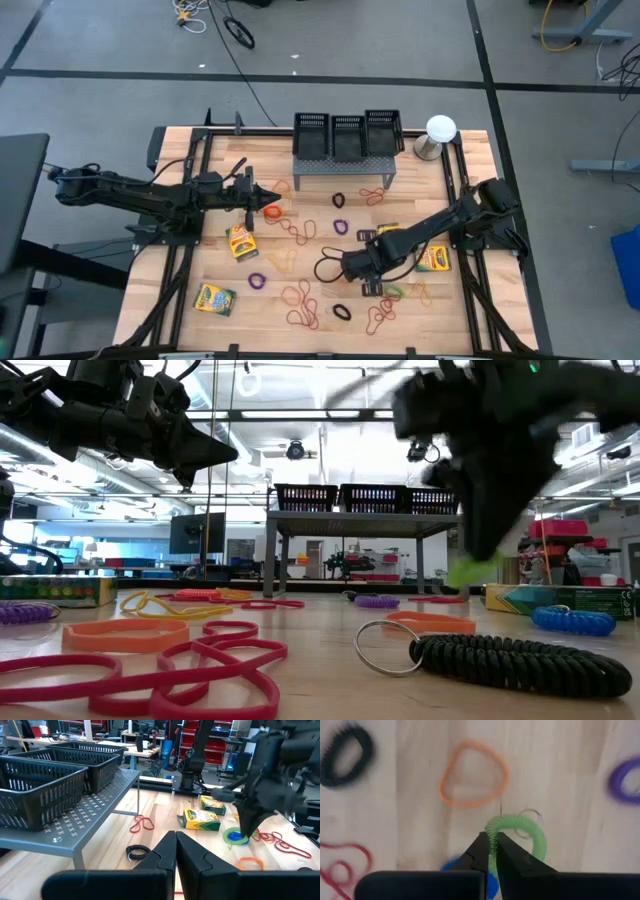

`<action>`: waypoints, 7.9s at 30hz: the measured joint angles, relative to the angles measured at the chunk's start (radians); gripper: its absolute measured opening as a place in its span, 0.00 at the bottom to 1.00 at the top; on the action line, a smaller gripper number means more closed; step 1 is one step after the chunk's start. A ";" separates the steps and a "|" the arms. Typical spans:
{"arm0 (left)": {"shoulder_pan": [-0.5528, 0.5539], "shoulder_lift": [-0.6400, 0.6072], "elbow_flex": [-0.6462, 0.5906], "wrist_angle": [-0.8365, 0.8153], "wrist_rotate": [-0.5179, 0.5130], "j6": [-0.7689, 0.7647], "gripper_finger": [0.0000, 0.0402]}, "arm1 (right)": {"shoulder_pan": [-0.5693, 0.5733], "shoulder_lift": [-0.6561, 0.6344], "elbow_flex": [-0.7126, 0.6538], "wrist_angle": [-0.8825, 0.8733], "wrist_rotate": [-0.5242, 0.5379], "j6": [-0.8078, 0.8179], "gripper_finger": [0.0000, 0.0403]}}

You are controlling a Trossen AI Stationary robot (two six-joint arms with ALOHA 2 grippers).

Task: Sort rubber bands into baskets
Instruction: Put the green spring rubberband into the right black black basket on the shelf, then put the red rubber band into the middle black black basket on the shelf

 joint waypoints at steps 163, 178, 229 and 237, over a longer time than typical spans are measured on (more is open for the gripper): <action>-0.063 0.082 0.204 -0.311 -0.016 -0.167 0.02 | -0.202 -0.470 -0.969 1.679 0.126 -0.331 0.02; -0.287 0.549 0.506 -0.739 -0.167 -0.244 0.16 | -0.174 -0.470 -0.970 1.690 0.126 -0.357 0.02; -0.285 0.696 0.484 -0.141 -0.128 -0.142 0.01 | -0.095 -0.467 -0.970 1.588 0.141 -0.241 0.02; -0.270 0.795 0.514 0.050 -0.086 -0.160 0.01 | -0.050 -0.467 -0.970 1.609 0.212 -0.207 0.11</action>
